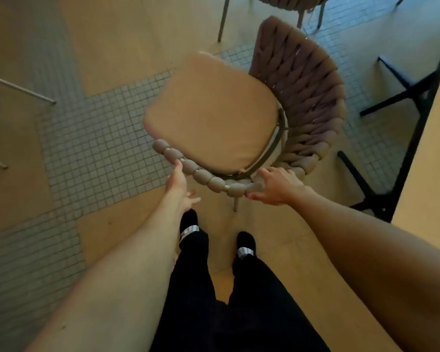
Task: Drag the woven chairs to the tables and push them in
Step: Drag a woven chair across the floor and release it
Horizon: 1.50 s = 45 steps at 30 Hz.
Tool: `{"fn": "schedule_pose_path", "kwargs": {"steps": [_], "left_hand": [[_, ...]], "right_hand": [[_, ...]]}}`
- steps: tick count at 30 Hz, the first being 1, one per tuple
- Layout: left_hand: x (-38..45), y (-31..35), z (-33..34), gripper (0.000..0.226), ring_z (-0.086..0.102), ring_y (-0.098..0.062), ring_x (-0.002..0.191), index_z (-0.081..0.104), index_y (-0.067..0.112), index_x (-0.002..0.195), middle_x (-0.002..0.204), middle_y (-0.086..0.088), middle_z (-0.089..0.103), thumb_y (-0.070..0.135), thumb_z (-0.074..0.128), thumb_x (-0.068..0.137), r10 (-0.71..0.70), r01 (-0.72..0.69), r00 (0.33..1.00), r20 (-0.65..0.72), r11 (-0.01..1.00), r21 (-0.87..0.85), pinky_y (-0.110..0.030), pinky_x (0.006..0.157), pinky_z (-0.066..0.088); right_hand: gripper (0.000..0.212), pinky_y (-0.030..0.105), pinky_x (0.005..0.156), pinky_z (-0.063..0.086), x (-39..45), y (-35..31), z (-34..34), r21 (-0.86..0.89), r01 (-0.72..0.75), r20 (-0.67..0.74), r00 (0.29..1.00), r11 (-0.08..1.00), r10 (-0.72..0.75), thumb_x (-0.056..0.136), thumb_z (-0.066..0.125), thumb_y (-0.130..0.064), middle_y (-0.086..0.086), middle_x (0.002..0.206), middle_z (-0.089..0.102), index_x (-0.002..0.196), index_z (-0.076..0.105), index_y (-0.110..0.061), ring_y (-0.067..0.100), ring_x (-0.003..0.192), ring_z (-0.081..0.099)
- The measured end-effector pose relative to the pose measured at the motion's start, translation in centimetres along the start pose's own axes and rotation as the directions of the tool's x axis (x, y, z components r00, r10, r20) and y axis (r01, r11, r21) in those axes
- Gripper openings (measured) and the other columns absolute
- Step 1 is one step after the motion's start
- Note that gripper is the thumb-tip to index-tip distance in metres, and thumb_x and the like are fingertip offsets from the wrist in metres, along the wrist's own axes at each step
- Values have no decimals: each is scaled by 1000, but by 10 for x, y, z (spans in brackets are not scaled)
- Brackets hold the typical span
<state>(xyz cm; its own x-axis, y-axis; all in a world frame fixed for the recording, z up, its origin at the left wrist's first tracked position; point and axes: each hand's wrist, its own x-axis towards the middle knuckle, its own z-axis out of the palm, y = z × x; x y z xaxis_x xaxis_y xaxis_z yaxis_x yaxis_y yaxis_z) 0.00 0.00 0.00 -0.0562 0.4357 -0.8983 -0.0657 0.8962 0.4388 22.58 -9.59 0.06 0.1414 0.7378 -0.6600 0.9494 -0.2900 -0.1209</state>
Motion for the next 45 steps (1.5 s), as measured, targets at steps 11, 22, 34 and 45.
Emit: {"fn": "schedule_pose_path", "kwargs": {"steps": [11, 22, 34, 45], "left_hand": [[27, 39, 23, 81, 35, -43, 143, 25, 23, 158, 161, -13, 33, 69, 46, 94, -221, 226, 974, 52, 966, -129, -70, 112, 25], [52, 78, 3, 92, 36, -45, 142, 26, 27, 158, 160, -15, 33, 78, 50, 85, -187, 191, 974, 124, 982, -16, -77, 108, 26], [91, 180, 7, 97, 48, -48, 132, 43, 17, 150, 146, -25, 49, 83, 50, 80, -136, 98, 974, 178, 974, 206, -70, 103, 38], [116, 210, 4, 79, 70, -29, 100, 53, 16, 137, 119, -13, 68, 65, 71, 77, 137, -165, 976, 170, 973, 161, -46, 78, 60]], "right_hand": [[75, 50, 115, 24, 6, -16, 19, -143, -72, 100, 991, 987, 86, 95, 39, -75, 8, 150, 51, 149, 39, -23, 32, 142, 35], [65, 53, 112, 24, 14, -64, 25, -34, -177, 54, 982, 984, 178, 98, 32, -70, 9, 137, 59, 136, 48, -20, 33, 134, 38], [63, 59, 111, 22, 49, -169, 9, 275, -248, 46, 969, 929, 245, 97, 39, -68, 14, 137, 58, 133, 49, -17, 39, 134, 38], [56, 48, 105, 37, 77, -193, -18, 385, -94, 24, 995, 918, 92, 91, 65, -49, 13, 126, 61, 130, 45, -14, 35, 123, 51]]}}
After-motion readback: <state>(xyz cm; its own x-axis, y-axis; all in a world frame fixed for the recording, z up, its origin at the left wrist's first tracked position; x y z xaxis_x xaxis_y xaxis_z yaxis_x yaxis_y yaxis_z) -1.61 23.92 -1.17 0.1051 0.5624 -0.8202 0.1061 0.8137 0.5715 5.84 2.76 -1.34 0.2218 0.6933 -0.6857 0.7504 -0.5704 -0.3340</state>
